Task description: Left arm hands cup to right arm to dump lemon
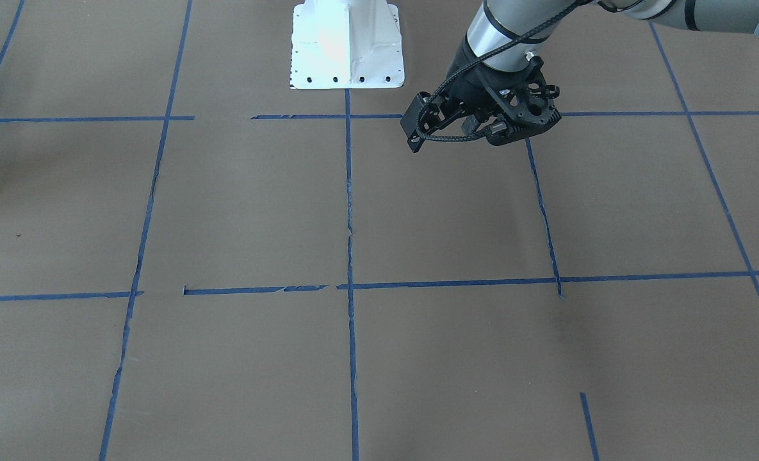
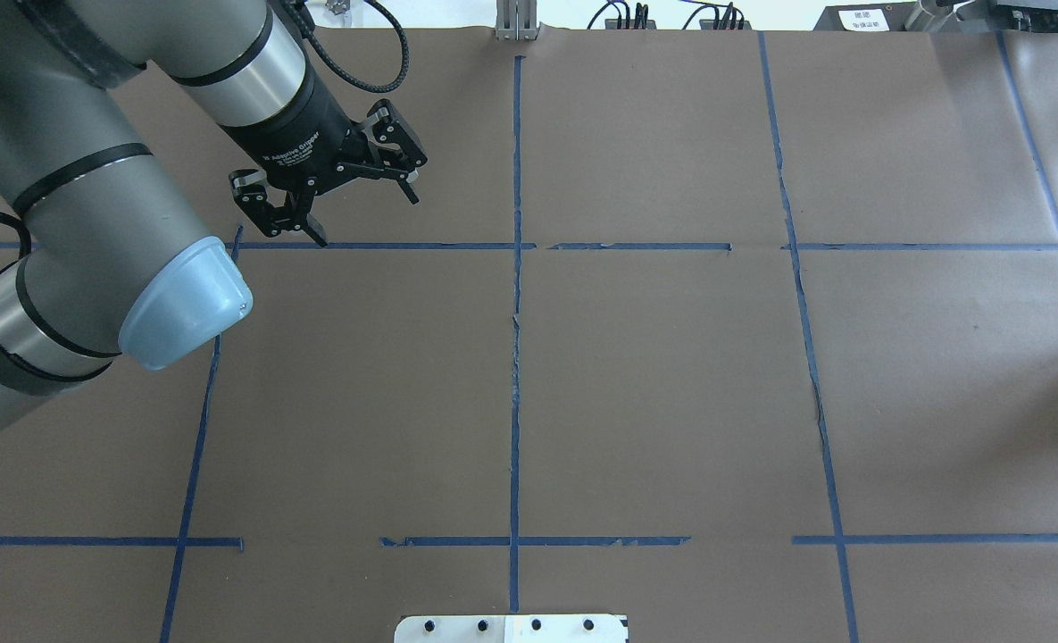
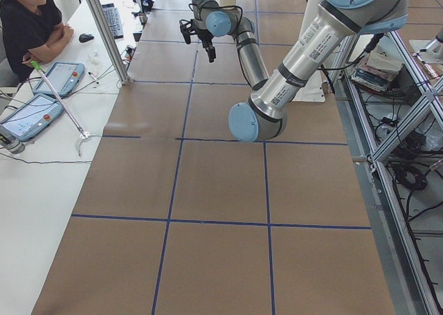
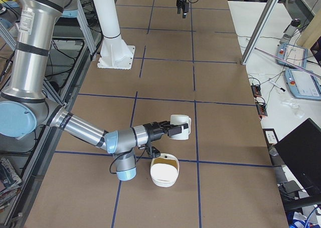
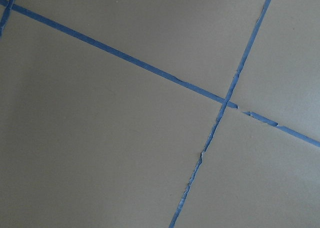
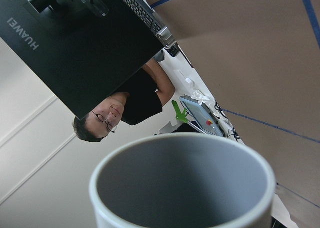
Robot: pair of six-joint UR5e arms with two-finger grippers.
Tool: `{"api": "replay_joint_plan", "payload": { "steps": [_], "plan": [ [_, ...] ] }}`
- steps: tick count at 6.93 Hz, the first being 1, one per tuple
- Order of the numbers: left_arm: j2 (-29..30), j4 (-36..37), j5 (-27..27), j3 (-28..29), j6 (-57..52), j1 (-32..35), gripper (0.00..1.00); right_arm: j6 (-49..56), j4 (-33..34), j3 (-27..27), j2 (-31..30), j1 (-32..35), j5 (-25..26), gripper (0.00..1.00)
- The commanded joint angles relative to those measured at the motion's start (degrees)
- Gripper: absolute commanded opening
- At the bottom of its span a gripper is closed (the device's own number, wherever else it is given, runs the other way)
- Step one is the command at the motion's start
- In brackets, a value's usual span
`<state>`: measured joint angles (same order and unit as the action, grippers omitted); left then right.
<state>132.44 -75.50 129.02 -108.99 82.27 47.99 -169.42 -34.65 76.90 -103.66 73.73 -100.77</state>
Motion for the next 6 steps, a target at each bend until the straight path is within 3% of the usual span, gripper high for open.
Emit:
{"api": "replay_joint_plan", "payload": {
  "steps": [1, 2, 4, 6],
  "plan": [
    [0.0, 0.0, 0.0, 0.0, 0.0, 0.0, 1.00, 11.0, 16.1, 11.6, 0.7, -5.1, 0.8, 0.13],
    [0.1, 0.0, 0.1, 0.0, 0.0, 0.1, 1.00, 20.0, 22.2, 15.1, 2.8, -7.8, 1.4, 0.14],
    [0.2, -0.1, 0.1, 0.0, 0.0, 0.4, 1.00, 40.1, 34.1, 21.0, 6.0, -19.4, 10.5, 0.17],
    [0.4, -0.2, 0.1, 0.0, 0.0, 0.6, 1.00, 57.1, 52.2, 29.6, 12.1, -30.4, 21.5, 0.21]
  ]
}}
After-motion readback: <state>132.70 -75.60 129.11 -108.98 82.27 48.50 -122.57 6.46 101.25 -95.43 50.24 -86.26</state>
